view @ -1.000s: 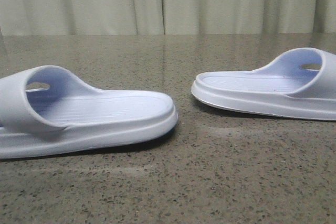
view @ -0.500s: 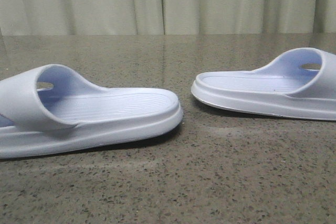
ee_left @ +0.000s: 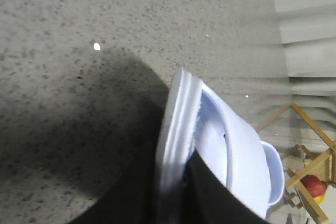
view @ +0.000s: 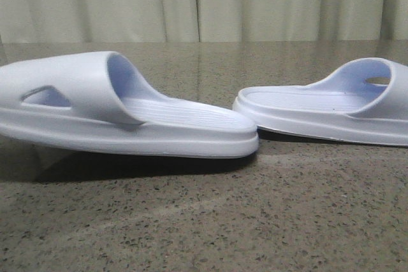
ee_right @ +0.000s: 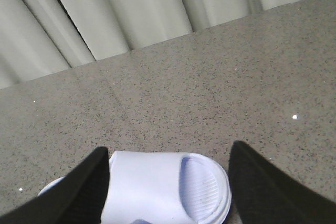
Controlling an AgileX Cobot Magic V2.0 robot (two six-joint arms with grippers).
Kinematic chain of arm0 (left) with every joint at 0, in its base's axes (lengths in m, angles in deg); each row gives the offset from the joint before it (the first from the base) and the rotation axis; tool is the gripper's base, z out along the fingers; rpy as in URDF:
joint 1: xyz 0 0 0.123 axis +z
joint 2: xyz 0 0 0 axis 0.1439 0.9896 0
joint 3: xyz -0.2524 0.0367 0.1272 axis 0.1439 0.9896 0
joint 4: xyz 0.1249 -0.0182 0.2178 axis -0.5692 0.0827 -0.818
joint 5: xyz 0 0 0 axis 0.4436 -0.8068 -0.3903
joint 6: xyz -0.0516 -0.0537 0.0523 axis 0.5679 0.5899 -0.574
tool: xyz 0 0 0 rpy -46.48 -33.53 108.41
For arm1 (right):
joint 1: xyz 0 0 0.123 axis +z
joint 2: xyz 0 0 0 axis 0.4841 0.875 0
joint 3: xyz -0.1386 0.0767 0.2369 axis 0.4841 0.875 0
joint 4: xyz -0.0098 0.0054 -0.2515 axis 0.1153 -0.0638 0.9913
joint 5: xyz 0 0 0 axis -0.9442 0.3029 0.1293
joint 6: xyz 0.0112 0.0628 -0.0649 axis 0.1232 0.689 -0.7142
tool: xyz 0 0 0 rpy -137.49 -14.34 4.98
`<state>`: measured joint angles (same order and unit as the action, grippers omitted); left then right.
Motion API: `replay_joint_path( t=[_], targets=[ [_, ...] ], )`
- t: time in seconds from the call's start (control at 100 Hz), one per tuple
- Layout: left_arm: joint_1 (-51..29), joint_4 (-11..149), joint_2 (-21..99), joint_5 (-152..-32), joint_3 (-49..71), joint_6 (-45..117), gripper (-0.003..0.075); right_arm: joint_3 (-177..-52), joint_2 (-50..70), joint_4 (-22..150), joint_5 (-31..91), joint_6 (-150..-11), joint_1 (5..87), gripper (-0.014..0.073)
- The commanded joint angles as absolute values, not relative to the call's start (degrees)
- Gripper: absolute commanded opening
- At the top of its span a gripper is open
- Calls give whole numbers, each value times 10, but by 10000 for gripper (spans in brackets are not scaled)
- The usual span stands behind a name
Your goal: Insert blue slippers together front up
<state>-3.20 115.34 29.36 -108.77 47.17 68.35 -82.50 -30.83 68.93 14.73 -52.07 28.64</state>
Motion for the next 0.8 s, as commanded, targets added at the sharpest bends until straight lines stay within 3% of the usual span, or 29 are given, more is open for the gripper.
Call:
replay_joint_path(
  t=[0.0, 0.4, 0.79],
  targets=[
    [-36, 1188, 289, -1109, 438, 678, 17, -844, -297, 691, 198, -523, 283, 417],
    [-35, 1194, 229, -1111, 381, 678, 16, -843, -260, 719, 198, -523, 283, 414],
    [-35, 1194, 229, -1111, 379, 678, 16, -843, -95, 721, 209, -465, 263, 414]
  ],
)
